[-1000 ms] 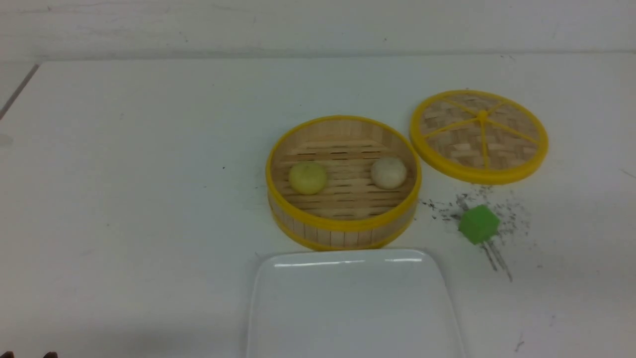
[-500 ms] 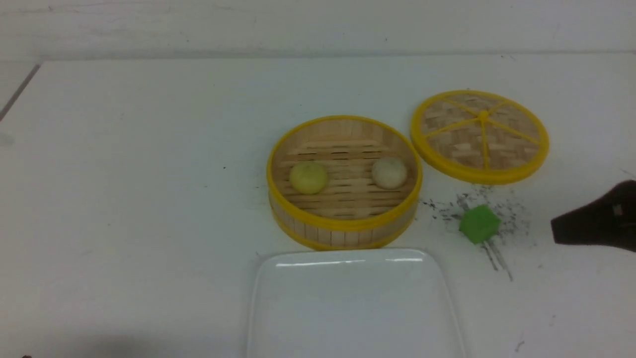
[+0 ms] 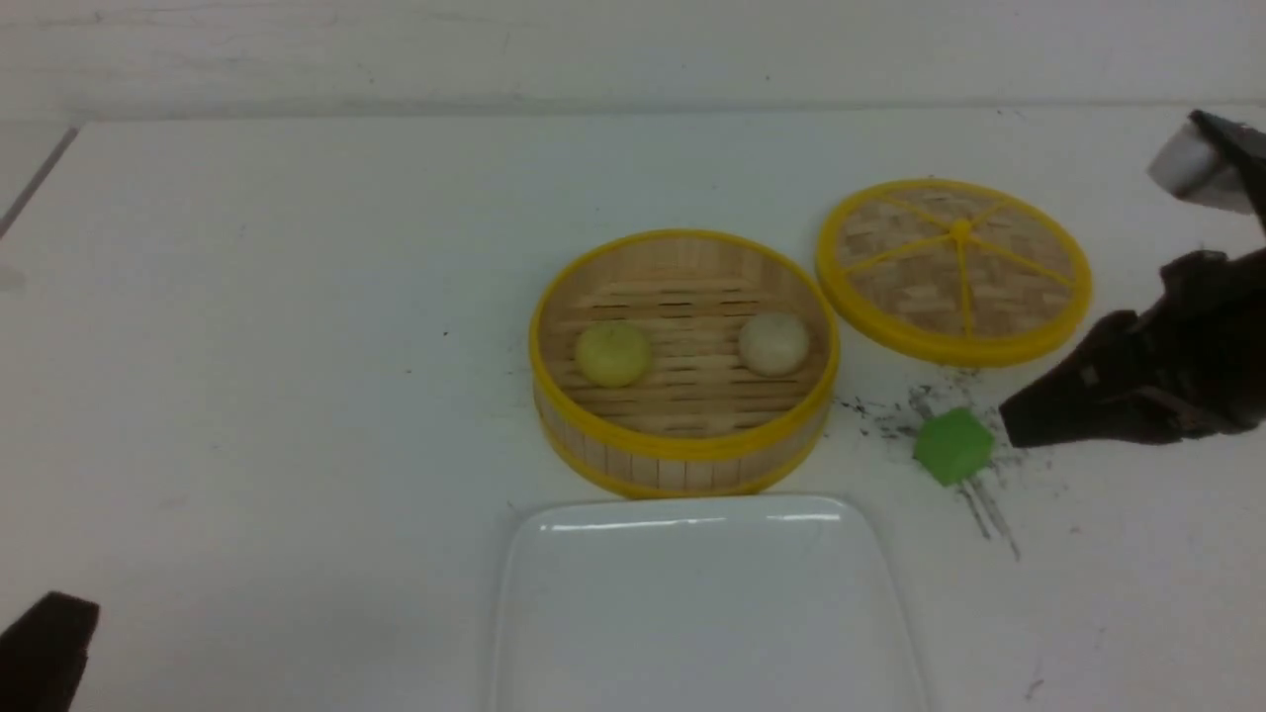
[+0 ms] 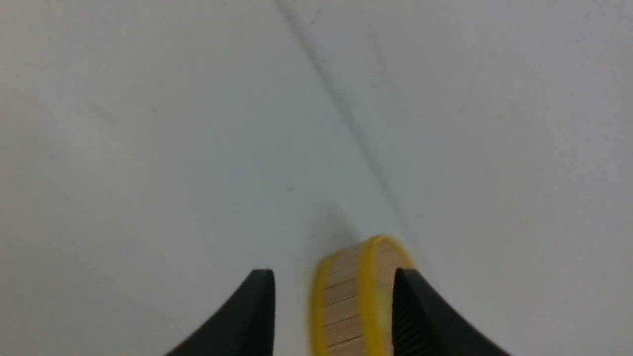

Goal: Put the steamed buns into the plate on the white tablecloth.
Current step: 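Reach toward a bun in the bamboo steamer with the right gripper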

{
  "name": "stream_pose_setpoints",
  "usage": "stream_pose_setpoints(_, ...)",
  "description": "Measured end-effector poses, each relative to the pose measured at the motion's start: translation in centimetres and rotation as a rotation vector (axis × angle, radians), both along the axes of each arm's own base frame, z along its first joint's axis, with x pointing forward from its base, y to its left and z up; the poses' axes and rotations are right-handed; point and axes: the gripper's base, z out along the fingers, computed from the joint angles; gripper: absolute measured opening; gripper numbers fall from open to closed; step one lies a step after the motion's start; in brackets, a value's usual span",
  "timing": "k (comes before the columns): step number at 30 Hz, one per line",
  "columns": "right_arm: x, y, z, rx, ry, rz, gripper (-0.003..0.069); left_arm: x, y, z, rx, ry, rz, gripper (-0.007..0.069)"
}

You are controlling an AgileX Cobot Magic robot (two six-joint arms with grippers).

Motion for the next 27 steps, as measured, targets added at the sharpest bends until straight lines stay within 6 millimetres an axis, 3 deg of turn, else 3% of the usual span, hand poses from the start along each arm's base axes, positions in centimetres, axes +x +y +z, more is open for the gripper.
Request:
stream_pose_setpoints(3,1.2,1.8,-0.1,-0.067,0.003,0.026,0.0174,0.0,0.2,0.7,-0.078,-0.077,0.021,0.0352)
stream_pose_setpoints(9,4.1,4.9,-0.7,-0.148,-0.002,0.061,0.0277,-0.2,0.6,2.1,-0.053,-0.218,0.057,0.033)
stream_pose_setpoints(14,7.0,6.3,-0.7,-0.177,0.009,0.058,0.0337,-1.5,0.3,7.2,0.207,-0.333,0.06,0.0301)
stream_pose_setpoints(15,8.1,6.7,-0.8,-0.186,0.011,0.056,0.0351,-1.9,0.3,9.1,0.284,-0.335,0.07,0.0296)
stream_pose_setpoints(17,9.1,7.0,-0.9,-0.193,0.01,0.058,0.0362,-1.8,0.4,10.3,0.334,-0.31,0.08,0.0295)
stream_pose_setpoints(19,10.9,7.7,-1.4,-0.202,0.011,0.063,0.037,-0.6,0.6,12.1,0.368,-0.192,0.086,0.0291)
stream_pose_setpoints(22,12.6,8.3,-2.1,-0.219,0.01,0.068,0.0372,1.3,0.7,12.6,0.383,-0.05,0.079,0.0276)
stream_pose_setpoints(27,15.6,9.3,-4.2,-0.315,0.0,0.096,0.0378,6.2,0.5,12.8,0.501,0.394,-0.038,0.0161)
